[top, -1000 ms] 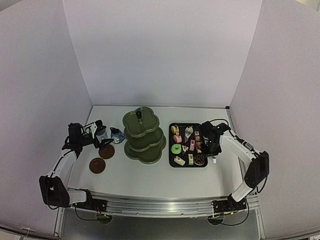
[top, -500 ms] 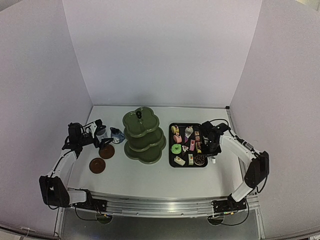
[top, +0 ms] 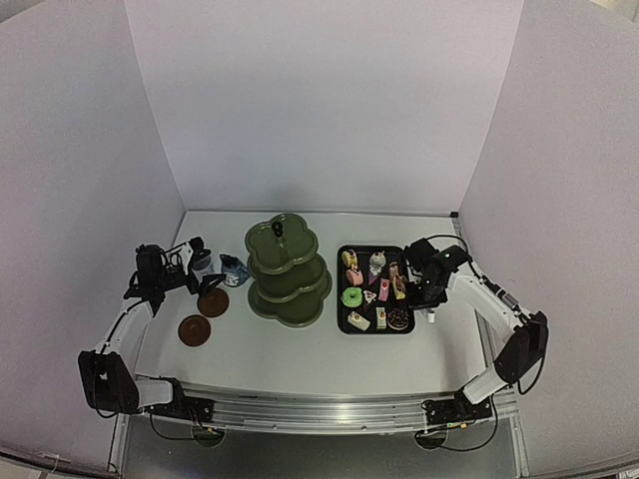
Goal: Serve the afternoon tea
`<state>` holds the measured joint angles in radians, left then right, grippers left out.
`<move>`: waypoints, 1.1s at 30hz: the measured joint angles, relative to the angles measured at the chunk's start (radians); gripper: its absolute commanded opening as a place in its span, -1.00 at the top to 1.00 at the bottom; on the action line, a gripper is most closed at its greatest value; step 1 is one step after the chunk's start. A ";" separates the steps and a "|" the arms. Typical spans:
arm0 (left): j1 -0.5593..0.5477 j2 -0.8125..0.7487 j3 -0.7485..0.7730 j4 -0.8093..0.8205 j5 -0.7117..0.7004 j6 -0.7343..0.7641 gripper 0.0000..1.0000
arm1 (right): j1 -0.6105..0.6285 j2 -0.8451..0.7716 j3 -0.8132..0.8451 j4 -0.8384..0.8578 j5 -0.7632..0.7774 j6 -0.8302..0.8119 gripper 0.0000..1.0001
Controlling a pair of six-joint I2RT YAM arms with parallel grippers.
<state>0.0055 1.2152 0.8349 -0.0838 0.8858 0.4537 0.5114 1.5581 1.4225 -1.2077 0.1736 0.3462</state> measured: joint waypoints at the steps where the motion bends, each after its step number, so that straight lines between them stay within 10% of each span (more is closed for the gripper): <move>1: 0.000 0.000 0.000 0.000 -0.001 -0.003 -0.99 | 0.000 0.000 0.011 -0.003 0.002 0.000 1.00; 14: -0.001 -0.018 -0.014 -0.061 -0.012 0.139 -0.99 | 0.004 0.207 0.416 0.129 -0.102 -0.164 1.00; 33: -0.044 -0.027 -0.025 -0.228 0.011 0.336 -0.99 | 0.060 0.584 0.552 0.326 -0.460 -0.316 1.00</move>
<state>-0.0387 1.1877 0.8101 -0.3120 0.8965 0.7894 0.5715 2.1419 1.9742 -0.8822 -0.2861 0.0299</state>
